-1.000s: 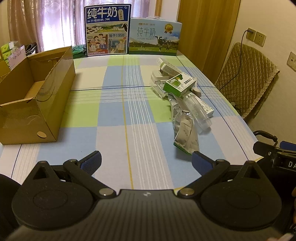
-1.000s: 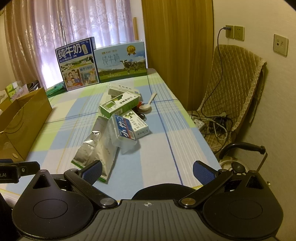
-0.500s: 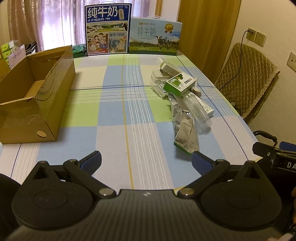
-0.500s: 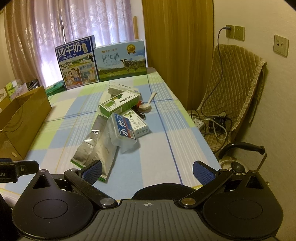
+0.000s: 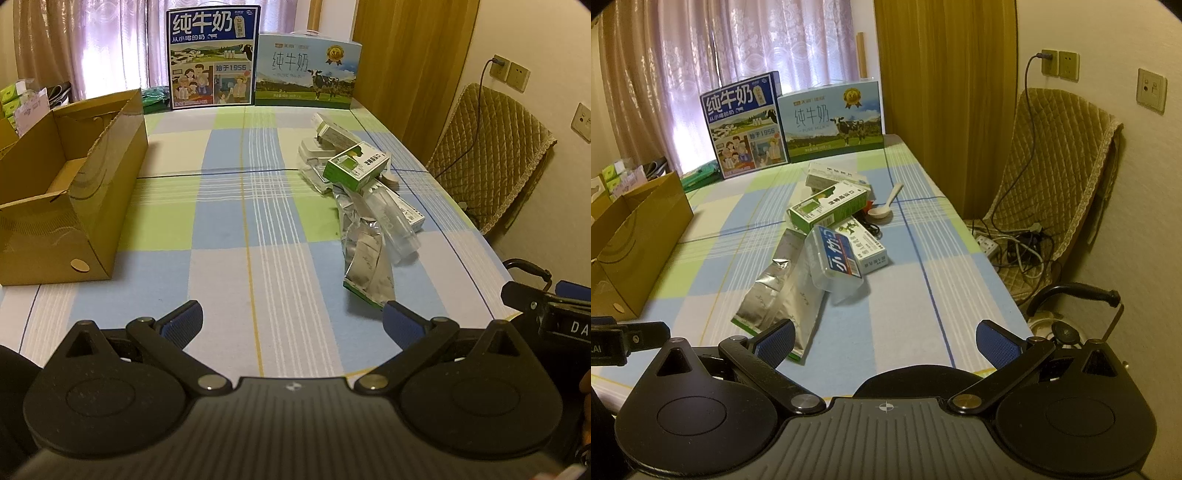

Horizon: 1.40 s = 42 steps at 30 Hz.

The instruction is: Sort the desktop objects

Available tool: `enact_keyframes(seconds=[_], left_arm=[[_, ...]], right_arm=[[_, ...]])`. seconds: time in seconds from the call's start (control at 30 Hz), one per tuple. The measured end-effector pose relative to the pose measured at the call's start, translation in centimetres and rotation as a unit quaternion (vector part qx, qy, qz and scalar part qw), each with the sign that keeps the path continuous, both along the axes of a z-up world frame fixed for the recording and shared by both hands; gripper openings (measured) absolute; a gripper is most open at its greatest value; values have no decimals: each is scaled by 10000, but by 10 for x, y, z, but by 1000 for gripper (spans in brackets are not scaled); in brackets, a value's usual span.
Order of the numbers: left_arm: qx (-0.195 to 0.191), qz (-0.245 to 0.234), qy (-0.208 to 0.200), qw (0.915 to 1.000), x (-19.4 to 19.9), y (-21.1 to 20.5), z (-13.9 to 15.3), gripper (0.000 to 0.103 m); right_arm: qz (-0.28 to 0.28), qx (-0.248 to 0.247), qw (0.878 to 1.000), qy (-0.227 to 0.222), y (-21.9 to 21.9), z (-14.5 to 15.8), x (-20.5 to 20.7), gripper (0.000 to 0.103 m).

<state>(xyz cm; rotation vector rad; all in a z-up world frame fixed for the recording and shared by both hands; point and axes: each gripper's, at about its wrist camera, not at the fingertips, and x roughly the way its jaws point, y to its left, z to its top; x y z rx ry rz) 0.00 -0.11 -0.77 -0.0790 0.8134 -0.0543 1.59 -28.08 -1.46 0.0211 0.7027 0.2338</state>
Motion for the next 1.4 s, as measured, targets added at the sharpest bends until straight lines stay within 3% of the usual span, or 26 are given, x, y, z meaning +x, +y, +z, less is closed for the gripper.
enact_keyframes(seconds=[0.43,0.63,0.73,0.93,1.0,1.03,1.23,1.4], left_arm=[[28,-289,-22,9996,12,-4,6,102],[220,-830,-105,9963,41,-14,9,102],[354,-1127,-90,9930,57,-25,1,102],[270,-1652,314,9854,99,-39,-25,101],[268,-1844,489,9813,114,-45,-34,97],[222,-1924,583,9793,121,-47,-38,90],[151,-2211,903,9709,156,-60,-57,85],[68,-2389,1119,9646,169,-62,-70,63]], right_arm=[[51,301,9994,184,-5,8,9,101],[95,251,9992,-299,-2,27,32,101],[142,422,9987,-250,0,29,50,101],[118,545,9984,-81,4,26,85,101],[164,530,9985,26,6,22,94,101],[182,521,9984,82,7,19,99,101],[259,599,9968,466,9,4,120,101],[315,595,9955,673,12,-1,136,101]])
